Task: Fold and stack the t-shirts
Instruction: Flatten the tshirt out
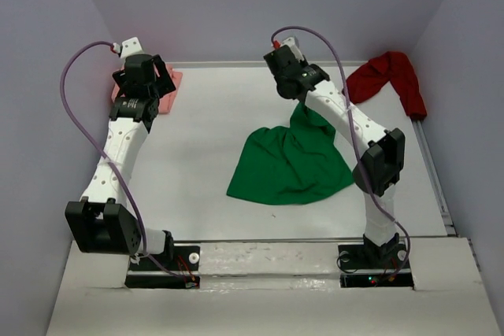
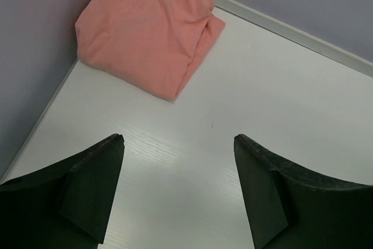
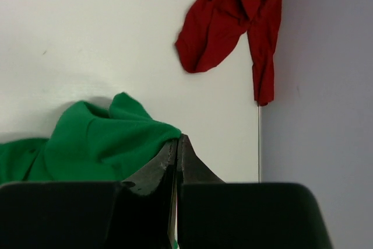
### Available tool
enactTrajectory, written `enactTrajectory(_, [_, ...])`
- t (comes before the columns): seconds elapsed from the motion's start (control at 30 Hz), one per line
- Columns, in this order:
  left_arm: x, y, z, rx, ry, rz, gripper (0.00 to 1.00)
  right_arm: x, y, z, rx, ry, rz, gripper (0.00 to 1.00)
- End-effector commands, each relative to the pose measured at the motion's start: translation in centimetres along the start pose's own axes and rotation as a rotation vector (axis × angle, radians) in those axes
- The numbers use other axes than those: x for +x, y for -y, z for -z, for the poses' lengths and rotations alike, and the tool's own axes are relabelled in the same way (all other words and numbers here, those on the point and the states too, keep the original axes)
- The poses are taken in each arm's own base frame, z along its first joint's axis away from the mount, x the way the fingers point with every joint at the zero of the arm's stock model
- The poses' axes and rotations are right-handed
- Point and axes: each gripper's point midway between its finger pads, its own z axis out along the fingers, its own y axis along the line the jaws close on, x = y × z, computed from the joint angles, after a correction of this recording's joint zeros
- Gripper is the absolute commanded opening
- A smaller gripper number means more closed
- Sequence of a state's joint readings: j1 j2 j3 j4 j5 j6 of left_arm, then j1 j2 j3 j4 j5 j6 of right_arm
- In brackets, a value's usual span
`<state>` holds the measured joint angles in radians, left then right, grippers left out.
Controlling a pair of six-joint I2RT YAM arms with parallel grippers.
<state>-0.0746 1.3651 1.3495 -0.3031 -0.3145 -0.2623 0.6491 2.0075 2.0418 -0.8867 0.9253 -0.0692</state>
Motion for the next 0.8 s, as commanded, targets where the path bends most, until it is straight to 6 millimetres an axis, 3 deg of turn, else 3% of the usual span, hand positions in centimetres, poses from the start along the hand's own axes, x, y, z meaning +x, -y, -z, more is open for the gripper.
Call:
enactTrajectory(0.0, [-0.4,0.9,1.0,0.022,0.036,-0.031,0.86,-1.7,7.8,-3.5,0.102,-0.017,-0.267,0.0])
enactTrajectory(0.17, [0.2,1.6,1.2,0.032,0.027,-0.046,0.86,-0.6,13.1,-6.9,0.16,-0.067,-0.35,0.0])
enactTrajectory(0.2, [0.3,1.7,1.2,0.034,0.025,-0.047,0.86,0.4,14.8,-7.9,0.189,-0.093,-0.366,0.0])
enactTrajectory(0.3, [0.5,2.0,1.3,0.042,0.022,-0.052,0.86,2.8,16.2,-9.3,0.196,-0.147,-0.4,0.0])
enactTrajectory(0.5, [2.2,4.3,1.6,0.086,-0.02,-0.094,0.86,6.8,13.8,-12.7,0.146,-0.245,-0.371,0.0])
enactTrajectory(0.6, [3.7,7.1,3.4,0.13,-0.037,-0.131,0.86,8.1,12.4,-14.9,0.124,-0.288,-0.363,0.0])
enactTrajectory(0.63, [4.8,9.4,4.9,0.188,-0.053,-0.165,0.86,8.3,12.2,-15.7,0.116,-0.295,-0.369,0.0])
enactTrajectory(0.7, [6.2,11.4,6.5,0.25,-0.086,-0.181,0.86,8.3,12.2,-16.4,0.115,-0.295,-0.377,0.0])
enactTrajectory(0.73, [8.7,13.7,8.5,0.332,-0.139,-0.185,0.86,8.3,12.7,-16.9,0.12,-0.294,-0.387,0.0])
enactTrajectory(0.77, [10.2,13.9,8.9,0.334,-0.172,-0.171,0.85,8.0,13.0,-17.3,0.111,-0.285,-0.403,0.0])
